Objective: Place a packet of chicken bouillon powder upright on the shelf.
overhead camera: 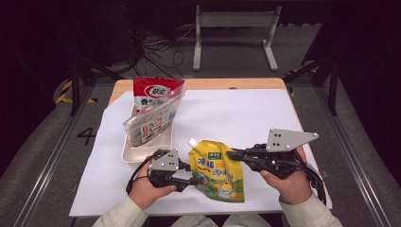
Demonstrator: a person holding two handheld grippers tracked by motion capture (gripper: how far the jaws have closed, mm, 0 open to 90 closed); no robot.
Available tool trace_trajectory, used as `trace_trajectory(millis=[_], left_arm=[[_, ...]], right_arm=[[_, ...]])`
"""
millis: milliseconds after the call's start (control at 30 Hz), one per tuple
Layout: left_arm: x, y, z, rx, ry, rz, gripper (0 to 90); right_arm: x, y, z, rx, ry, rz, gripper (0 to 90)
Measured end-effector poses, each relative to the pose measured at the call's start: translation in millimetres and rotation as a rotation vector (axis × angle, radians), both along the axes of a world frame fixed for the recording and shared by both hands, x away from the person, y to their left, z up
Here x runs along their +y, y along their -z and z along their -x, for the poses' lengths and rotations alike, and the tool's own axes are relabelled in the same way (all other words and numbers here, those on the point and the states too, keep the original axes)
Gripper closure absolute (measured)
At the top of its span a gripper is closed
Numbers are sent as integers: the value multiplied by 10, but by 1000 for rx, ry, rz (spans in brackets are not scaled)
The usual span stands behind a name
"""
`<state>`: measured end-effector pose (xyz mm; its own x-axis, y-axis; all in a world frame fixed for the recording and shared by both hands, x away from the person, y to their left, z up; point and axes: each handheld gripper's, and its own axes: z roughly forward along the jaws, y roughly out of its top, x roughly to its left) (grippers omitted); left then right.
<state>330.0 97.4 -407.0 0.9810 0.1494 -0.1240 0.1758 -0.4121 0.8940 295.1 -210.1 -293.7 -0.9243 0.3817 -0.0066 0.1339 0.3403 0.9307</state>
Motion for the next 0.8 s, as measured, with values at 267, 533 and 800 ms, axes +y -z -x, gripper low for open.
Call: trace_trajectory(millis=[267,533,800], left_arm=[[13,23,-47,11,-24,105,217],[-35,15,-23,-31,30,113,168],[35,-53,14,-63,87,98,744]], right_arm=[[156,-43,201,-135,-161,80,899],[183,-32,225,-149,-206,105,899],[109,-14,146,-119,-124,91,899]])
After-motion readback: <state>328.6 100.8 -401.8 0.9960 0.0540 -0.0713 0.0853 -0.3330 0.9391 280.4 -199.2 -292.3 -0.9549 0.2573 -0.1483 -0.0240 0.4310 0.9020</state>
